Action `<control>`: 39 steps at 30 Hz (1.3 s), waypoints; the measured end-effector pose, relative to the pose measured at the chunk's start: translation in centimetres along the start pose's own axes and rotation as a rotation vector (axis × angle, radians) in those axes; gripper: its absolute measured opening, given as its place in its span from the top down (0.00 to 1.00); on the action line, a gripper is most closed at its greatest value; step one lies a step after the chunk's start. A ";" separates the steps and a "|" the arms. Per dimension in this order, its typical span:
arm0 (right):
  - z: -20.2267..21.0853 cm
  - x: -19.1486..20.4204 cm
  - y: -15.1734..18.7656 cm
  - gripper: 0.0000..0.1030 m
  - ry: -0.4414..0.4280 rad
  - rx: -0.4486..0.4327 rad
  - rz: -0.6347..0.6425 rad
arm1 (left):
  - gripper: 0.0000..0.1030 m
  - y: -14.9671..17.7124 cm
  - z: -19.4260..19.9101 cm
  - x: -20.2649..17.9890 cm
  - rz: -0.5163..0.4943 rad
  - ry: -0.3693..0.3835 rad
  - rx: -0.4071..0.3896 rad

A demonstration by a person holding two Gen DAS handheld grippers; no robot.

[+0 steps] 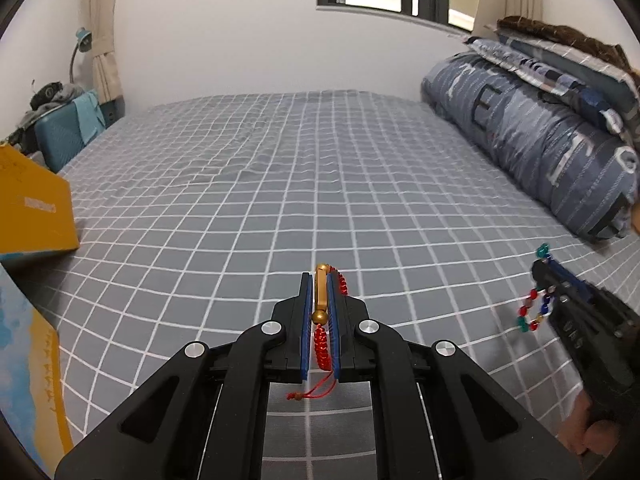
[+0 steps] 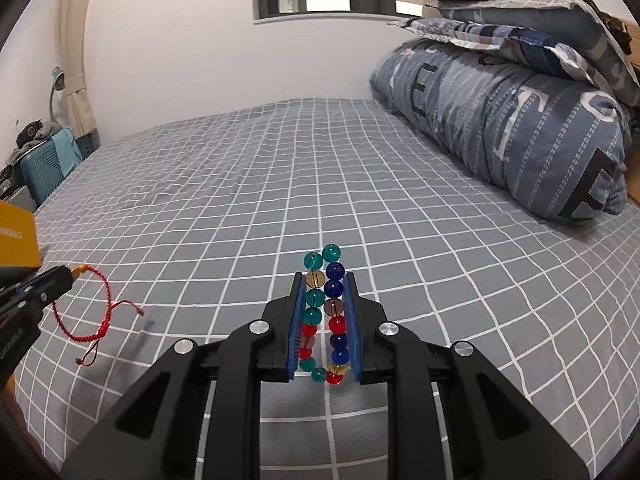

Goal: Organize jewelry
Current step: 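Carry red cord bracelet with left tool while right tool carries multicolour bracelet to box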

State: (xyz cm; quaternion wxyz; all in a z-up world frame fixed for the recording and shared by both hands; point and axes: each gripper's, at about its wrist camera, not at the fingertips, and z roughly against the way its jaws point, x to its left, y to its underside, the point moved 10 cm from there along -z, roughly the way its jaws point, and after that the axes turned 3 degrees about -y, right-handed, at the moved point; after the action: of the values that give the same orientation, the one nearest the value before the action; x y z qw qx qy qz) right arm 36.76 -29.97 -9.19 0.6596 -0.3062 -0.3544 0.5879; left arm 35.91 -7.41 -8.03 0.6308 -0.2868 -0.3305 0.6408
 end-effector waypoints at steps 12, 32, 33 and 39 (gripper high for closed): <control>4.6 1.7 -4.0 0.83 0.051 -0.016 0.011 | 0.93 -0.2 3.1 2.9 0.028 -0.034 0.039; 18.1 20.8 -6.1 0.83 -0.152 -0.051 0.138 | 0.93 -0.5 19.5 21.9 0.146 -0.196 0.017; 18.5 22.1 -5.9 0.83 -0.163 -0.052 0.148 | 0.93 -0.3 20.3 23.2 0.155 -0.209 0.015; 20.0 30.7 -3.7 0.83 -0.247 -0.042 0.215 | 0.93 1.8 22.9 30.1 0.209 -0.273 0.021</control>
State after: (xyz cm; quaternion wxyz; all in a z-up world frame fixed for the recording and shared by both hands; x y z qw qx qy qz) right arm 24.08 -0.21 8.38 0.5378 -0.2816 -0.4099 0.6808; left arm 15.67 21.26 6.17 0.5129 -0.2232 -0.3749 0.7393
